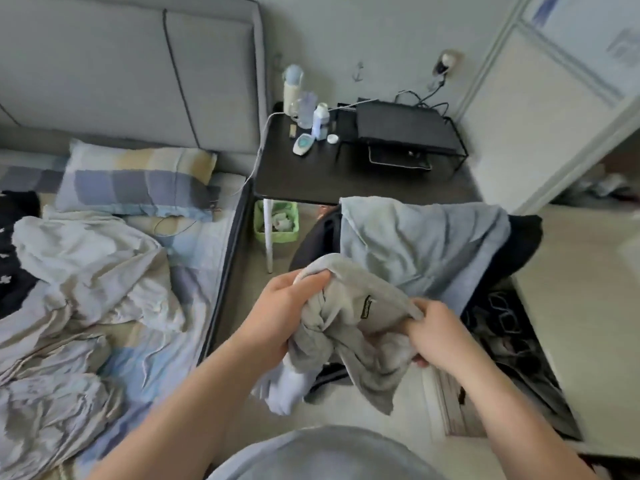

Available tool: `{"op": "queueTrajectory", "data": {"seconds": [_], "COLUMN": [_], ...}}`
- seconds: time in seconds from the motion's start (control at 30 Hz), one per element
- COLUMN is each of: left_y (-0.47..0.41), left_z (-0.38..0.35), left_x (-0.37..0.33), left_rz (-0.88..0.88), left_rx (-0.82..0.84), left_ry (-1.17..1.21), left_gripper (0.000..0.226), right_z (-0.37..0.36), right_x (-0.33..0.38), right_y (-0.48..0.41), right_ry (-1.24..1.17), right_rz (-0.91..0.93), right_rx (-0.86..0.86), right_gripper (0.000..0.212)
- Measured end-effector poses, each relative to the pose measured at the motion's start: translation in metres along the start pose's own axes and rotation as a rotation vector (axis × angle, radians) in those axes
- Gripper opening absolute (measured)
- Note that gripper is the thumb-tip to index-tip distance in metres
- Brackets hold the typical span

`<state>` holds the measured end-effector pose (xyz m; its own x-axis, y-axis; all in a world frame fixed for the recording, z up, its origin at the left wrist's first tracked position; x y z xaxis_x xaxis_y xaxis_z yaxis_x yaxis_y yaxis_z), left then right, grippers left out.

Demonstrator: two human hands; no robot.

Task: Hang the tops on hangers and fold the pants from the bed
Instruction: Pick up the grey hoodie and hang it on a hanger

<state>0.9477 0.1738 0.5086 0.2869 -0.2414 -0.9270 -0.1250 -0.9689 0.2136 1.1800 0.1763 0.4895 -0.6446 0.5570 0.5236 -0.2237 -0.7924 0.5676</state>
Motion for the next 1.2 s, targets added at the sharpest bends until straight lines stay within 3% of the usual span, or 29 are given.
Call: {"op": "queueTrajectory", "data": {"seconds": [0.47,0.63,0.73,0.9,1.03,1.1,1.2], "left_y": [-0.117,-0.169,-0.198,-0.239,-0.261,-0.265,-0.259], "left_z": [-0.265,-0.362,-0.427,-0.539,-0.626,-0.670,-0.733], "left_x": [-0.001,-0.035,-0.064,-0.124,-0.171,-0.198,-0.241], "left_rz": [-0.068,-0.147,-0.182,-0.255,-0.307,-0.326,-0.386], "left_rx": [0.361,0.463,0.556,0.706,0.843,0.917,1.016], "left_ry": [-0.247,-0.221,-0.183,-0.132,-0.101,-0.068,-0.032], "left_gripper": [0.033,0.044,0.030,0.027,0.038,0.034,0.027], "right_z": [0.256,0.352,0.418,0.524,0.597,0.630,0.680], "right_x": [-0.122,-0.123,-0.121,-0.107,-0.084,-0.073,-0.060], "right_y": [0.004,0.002,0.010,0.041,0.068,0.085,0.115], "right_ry": [-0.249,-0.238,-0.295,-0.356,-0.263,-0.209,-0.196], "right_rz": [-0.021,-0.068,-0.064,-0.051,-0.092,-0.110,-0.172], "right_rx": [-0.590,-0.755,-0.885,-1.093,-1.258,-1.332,-1.412], "right_gripper": [0.020,0.017,0.019,0.038,0.028,0.034,0.024]}}
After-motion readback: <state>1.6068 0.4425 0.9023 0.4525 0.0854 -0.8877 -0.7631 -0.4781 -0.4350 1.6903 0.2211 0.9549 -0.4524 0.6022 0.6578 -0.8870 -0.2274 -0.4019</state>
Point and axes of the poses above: each hand's wrist, its own y-axis away from the middle knuckle, its own z-axis out of the back of the hand, x = y × z, the point moved 10 cm from there along -y, towards the middle knuckle, and after that the axes turned 11 degrees about -z, right-handed, at the moved point
